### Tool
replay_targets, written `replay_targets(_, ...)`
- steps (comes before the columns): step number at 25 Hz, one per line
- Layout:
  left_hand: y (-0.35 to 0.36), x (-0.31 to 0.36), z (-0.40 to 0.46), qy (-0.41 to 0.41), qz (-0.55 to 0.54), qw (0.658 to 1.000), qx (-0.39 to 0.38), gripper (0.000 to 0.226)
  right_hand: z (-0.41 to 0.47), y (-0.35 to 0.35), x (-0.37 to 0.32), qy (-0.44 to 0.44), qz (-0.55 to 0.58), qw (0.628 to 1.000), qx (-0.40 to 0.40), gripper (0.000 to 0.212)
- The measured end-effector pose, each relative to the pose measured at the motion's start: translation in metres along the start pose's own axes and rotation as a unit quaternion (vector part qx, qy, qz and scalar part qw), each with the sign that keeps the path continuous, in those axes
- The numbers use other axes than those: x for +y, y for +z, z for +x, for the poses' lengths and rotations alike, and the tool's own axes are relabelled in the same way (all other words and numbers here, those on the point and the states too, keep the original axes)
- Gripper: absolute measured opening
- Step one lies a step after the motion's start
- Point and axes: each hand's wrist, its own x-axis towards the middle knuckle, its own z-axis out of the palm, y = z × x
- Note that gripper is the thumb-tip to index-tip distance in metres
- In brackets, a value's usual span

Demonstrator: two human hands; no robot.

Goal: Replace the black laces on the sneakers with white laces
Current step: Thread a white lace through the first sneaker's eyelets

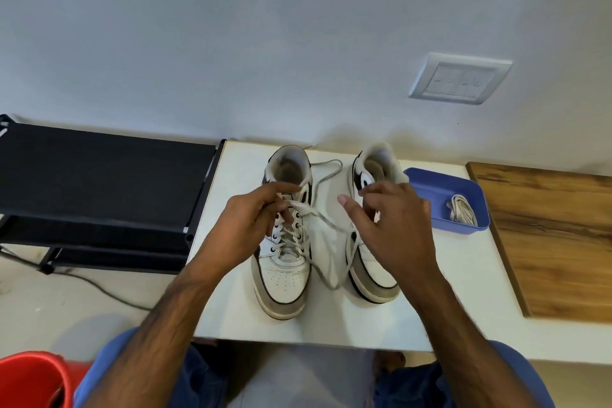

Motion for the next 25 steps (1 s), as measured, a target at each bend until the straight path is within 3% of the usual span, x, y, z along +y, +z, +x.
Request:
replay_targets(2, -0.001, 0.006, -0.002, 0.012, 0.010, 1.000, 0.013, 0.038, 0.005, 0.003, -0.015, -0.040, 0.147, 0.988, -0.021, 0.022)
replay_targets(3, -0.001, 0.009, -0.003, 0.025, 0.020, 0.999, 0.014, 0.044, 0.008, 0.006, -0.025, -0.032, 0.250, 0.963, -0.094, 0.013)
replay_targets(5, 0.001, 0.013, -0.006, 0.043, 0.039, 0.998, 0.001, 0.057, 0.013, 0.014, -0.037, -0.020, 0.348, 0.908, -0.232, 0.020)
replay_targets(6, 0.002, 0.015, -0.006, 0.036, 0.047, 0.998, -0.011, 0.062, 0.016, 0.020, -0.039, -0.031, 0.341, 0.906, -0.248, 0.020)
replay_targets(9, -0.001, 0.014, -0.005, -0.006, 0.047, 0.998, -0.046, 0.073, 0.025, 0.030, -0.037, -0.040, 0.314, 0.922, -0.223, 0.017)
replay_targets(12, -0.003, 0.005, -0.005, 0.027, 0.071, 0.996, -0.045, 0.078, 0.032, 0.034, -0.028, -0.038, 0.287, 0.938, -0.190, 0.016)
replay_targets(14, -0.005, -0.001, -0.002, 0.046, 0.079, 0.996, 0.011, 0.053, 0.032, 0.036, -0.023, -0.060, 0.253, 0.951, -0.169, 0.016)
replay_targets(17, -0.002, -0.004, 0.001, 0.014, 0.000, 0.999, 0.052, 0.015, 0.030, 0.041, -0.022, -0.045, 0.266, 0.951, -0.152, 0.011)
replay_targets(21, 0.000, -0.003, 0.004, -0.059, -0.157, 0.984, 0.059, 0.012, 0.026, 0.047, -0.031, -0.035, 0.260, 0.958, -0.112, 0.007)
replay_targets(25, 0.001, -0.009, 0.005, -0.049, -0.109, 0.991, 0.069, 0.017, 0.023, 0.052, -0.035, -0.058, 0.239, 0.963, -0.112, 0.010)
